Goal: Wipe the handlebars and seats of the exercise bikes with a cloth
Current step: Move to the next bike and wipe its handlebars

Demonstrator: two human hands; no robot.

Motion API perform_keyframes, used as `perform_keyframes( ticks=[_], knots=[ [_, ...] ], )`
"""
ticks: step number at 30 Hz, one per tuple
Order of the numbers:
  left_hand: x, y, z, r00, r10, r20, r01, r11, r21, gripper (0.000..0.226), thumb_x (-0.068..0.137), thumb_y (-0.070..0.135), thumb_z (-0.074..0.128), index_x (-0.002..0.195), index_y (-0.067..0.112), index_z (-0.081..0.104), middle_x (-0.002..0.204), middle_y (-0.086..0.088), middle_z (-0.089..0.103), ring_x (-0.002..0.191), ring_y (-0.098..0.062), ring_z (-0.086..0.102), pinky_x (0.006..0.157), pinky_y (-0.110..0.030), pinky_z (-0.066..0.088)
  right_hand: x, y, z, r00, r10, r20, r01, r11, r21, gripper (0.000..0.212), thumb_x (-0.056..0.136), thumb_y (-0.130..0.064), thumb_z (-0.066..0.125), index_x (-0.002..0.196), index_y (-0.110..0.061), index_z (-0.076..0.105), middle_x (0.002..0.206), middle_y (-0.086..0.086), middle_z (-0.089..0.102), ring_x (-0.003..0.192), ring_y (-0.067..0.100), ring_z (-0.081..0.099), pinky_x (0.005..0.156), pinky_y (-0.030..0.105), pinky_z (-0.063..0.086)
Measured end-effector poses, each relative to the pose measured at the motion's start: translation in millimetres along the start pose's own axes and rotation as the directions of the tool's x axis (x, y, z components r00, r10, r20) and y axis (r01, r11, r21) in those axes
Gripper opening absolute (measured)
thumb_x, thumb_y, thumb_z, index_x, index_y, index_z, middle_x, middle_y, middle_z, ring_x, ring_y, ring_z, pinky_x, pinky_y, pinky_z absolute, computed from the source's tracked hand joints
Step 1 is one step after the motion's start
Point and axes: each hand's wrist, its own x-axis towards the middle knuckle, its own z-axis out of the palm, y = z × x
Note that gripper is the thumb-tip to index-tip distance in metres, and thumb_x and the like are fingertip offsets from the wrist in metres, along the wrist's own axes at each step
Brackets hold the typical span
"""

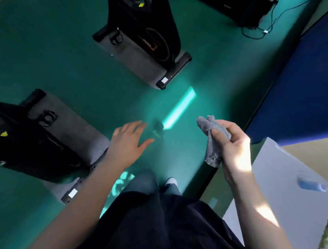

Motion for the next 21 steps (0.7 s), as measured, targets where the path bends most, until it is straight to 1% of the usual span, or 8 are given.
perform_keyframes(
  ticks=[2, 5, 9, 12, 14, 16, 18, 21],
  knots=[
    [9.7, -17.2, -5.9, 0.996, -0.093, -0.012, 0.093, 0.995, -0.023, 0.063, 0.090, 0.055, 0.044, 0.142, 0.021, 0.037, 0.148, -0.001, 0.037, 0.135, -0.019, 0.033, 0.107, -0.037, 0.025, 26.0, -4.5, 17.2, 0.997, 0.024, 0.067, -0.025, 1.000, 0.006, 0.016, 0.088, -0.002, 0.061, 0.094, -0.015, 0.068, 0.092, 0.003, 0.069, 0.079, 0.013, 0.059, 0.077, 0.027, 0.046],
    [26.5, -49.3, -15.5, 0.972, -0.235, -0.022, 0.233, 0.970, -0.074, 0.065, 0.089, 0.054, 0.046, 0.143, 0.020, 0.036, 0.149, -0.002, 0.035, 0.136, -0.021, 0.030, 0.109, -0.041, 0.024, 67.2, -16.5, 55.2, 0.986, 0.049, 0.160, -0.051, 0.999, 0.009, 0.018, 0.088, -0.001, 0.060, 0.090, -0.017, 0.067, 0.084, -0.002, 0.067, 0.074, 0.010, 0.057, 0.069, 0.021, 0.045],
    [64.1, -96.6, -29.1, 0.926, -0.376, -0.042, 0.370, 0.923, -0.109, 0.066, 0.090, 0.056, 0.043, 0.145, 0.021, 0.032, 0.153, -0.001, 0.027, 0.141, -0.021, 0.022, 0.112, -0.040, 0.016, 122.3, -39.1, 119.3, 0.960, -0.013, 0.280, 0.014, 1.000, -0.005, 0.017, 0.088, 0.001, 0.060, 0.092, -0.014, 0.067, 0.082, -0.003, 0.067, 0.071, 0.008, 0.057, 0.065, 0.014, 0.046],
    [100.2, -126.6, -46.5, 0.892, -0.448, -0.050, 0.438, 0.888, -0.141, 0.066, 0.091, 0.057, 0.040, 0.146, 0.022, 0.028, 0.155, 0.000, 0.023, 0.143, -0.019, 0.017, 0.115, -0.039, 0.011, 160.5, -62.5, 169.5, 0.926, -0.060, 0.374, 0.074, 0.997, -0.024, 0.024, 0.087, 0.003, 0.059, 0.091, -0.019, 0.067, 0.082, -0.008, 0.069, 0.072, 0.007, 0.059, 0.067, 0.016, 0.046],
    [124.8, -142.5, -60.3, 0.880, -0.470, -0.070, 0.457, 0.878, -0.145, 0.066, 0.091, 0.058, 0.038, 0.146, 0.023, 0.027, 0.155, 0.002, 0.023, 0.143, -0.017, 0.016, 0.115, -0.037, 0.010, 184.5, -78.4, 199.9, 0.901, -0.079, 0.427, 0.108, 0.993, -0.044, 0.027, 0.086, 0.003, 0.060, 0.090, -0.023, 0.067, 0.084, -0.006, 0.068, 0.073, 0.009, 0.059, 0.069, 0.021, 0.045],
    [149.1, -157.2, -74.5, 0.875, -0.476, -0.088, 0.462, 0.876, -0.141, 0.067, 0.091, 0.059, 0.036, 0.147, 0.024, 0.025, 0.156, 0.003, 0.021, 0.143, -0.015, 0.014, 0.115, -0.036, 0.009, 207.6, -93.5, 228.5, 0.880, -0.104, 0.464, 0.138, 0.990, -0.040, 0.031, 0.085, 0.003, 0.061, 0.087, -0.027, 0.068, 0.084, -0.007, 0.068, 0.075, 0.008, 0.060, 0.070, 0.020, 0.046],
    [169.5, -170.7, -88.7, 0.866, -0.487, -0.111, 0.471, 0.870, -0.146, 0.066, 0.091, 0.059, 0.035, 0.147, 0.024, 0.025, 0.155, 0.004, 0.022, 0.143, -0.015, 0.014, 0.116, -0.037, 0.008, 228.6, -106.1, 253.4, 0.864, -0.107, 0.492, 0.145, 0.989, -0.041, 0.031, 0.085, 0.002, 0.062, 0.087, -0.029, 0.069, 0.088, -0.007, 0.071, 0.080, 0.009, 0.063, 0.072, 0.021, 0.048],
    [190.8, -187.2, -103.7, 0.828, -0.541, -0.147, 0.517, 0.839, -0.170, 0.066, 0.091, 0.059, 0.036, 0.146, 0.024, 0.027, 0.154, 0.004, 0.025, 0.143, -0.015, 0.016, 0.116, -0.037, 0.009, 259.7, -119.7, 285.5, 0.838, -0.089, 0.538, 0.136, 0.989, -0.049, 0.031, 0.085, 0.000, 0.062, 0.087, -0.030, 0.070, 0.090, -0.008, 0.072, 0.082, 0.010, 0.065, 0.072, 0.022, 0.050]
  ],
)
